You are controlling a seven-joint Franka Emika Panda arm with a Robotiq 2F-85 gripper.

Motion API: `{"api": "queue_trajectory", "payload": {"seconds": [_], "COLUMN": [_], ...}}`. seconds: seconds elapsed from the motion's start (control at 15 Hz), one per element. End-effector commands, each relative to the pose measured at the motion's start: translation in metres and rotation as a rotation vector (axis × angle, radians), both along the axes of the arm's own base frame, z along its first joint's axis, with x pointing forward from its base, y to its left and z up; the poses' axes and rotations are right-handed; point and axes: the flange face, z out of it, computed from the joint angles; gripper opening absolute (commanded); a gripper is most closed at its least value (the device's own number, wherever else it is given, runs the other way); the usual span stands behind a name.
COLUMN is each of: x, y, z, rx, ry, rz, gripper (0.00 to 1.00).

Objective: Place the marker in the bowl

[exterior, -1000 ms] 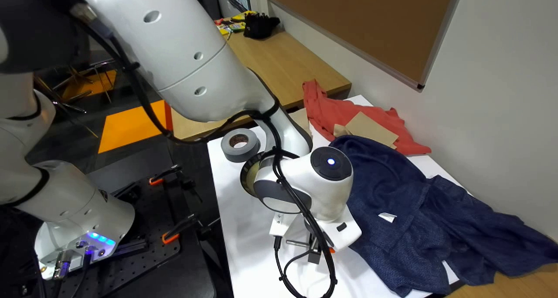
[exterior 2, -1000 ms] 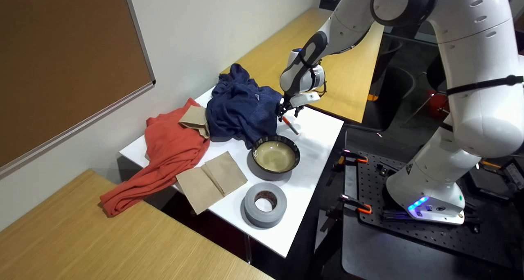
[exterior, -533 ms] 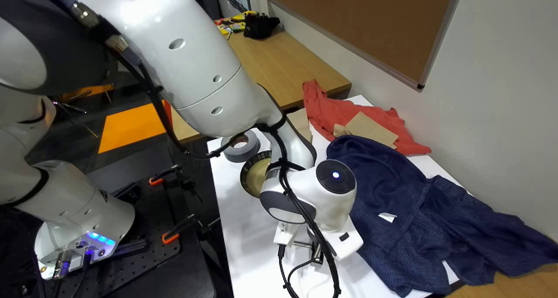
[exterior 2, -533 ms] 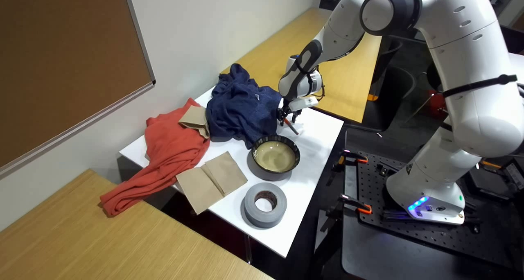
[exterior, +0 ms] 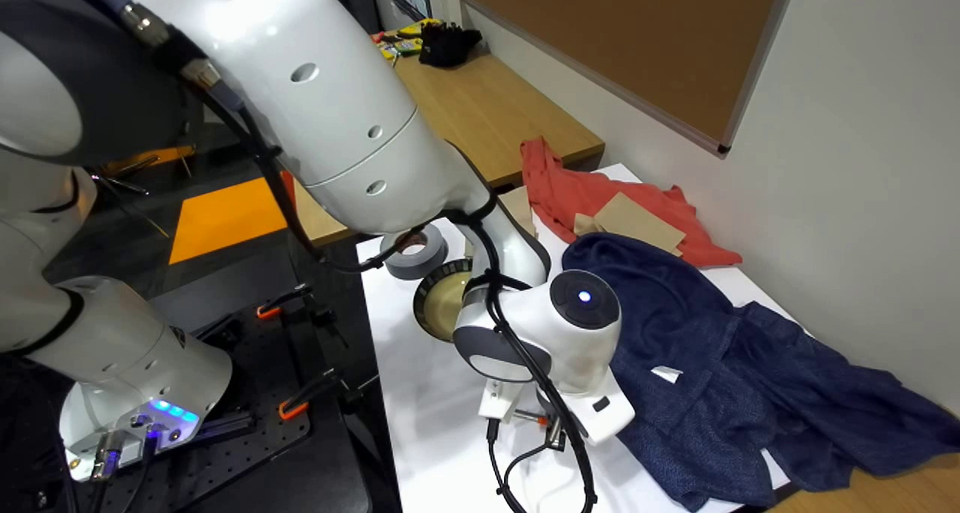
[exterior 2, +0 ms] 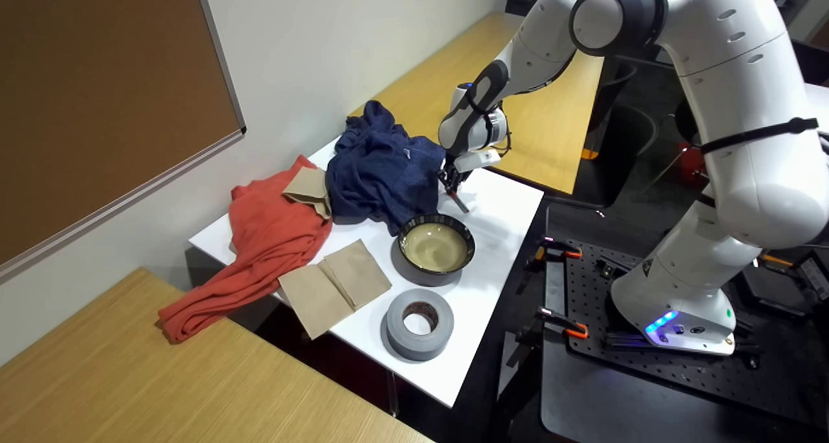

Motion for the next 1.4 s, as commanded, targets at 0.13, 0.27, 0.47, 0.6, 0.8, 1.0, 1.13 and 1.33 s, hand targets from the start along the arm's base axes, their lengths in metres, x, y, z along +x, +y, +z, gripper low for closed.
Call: {"api": "queue_trajectory", "payload": {"seconds": [0.13, 0.27, 0.47, 0.6, 0.8, 1.0, 1.13, 1.33], "x": [-0.014, -0.022, -0.033, -0.037, -0.042, -0.043, -0.042, -0.038], "y": [0.008, 0.015, 0.033, 0.051, 0.086, 0.127, 0.153, 0.189], "z": [0.042, 0.063, 0.097, 0.115, 0.130, 0.136, 0.139, 0.142], "rx": [-0.002, -0.011, -0.016, -0.016, -0.013, -0.005, 0.003, 0.004], "ry": [-0.047, -0.053, -0.070, -0.075, -0.066, -0.052, -0.060, -0.095], "rz": [0.007, 0.014, 0.086, 0.153, 0.274, 0.389, 0.463, 0.563], "gripper": [0.04, 0.04, 0.04, 0.04, 0.04, 0.04, 0.04, 0.04]}}
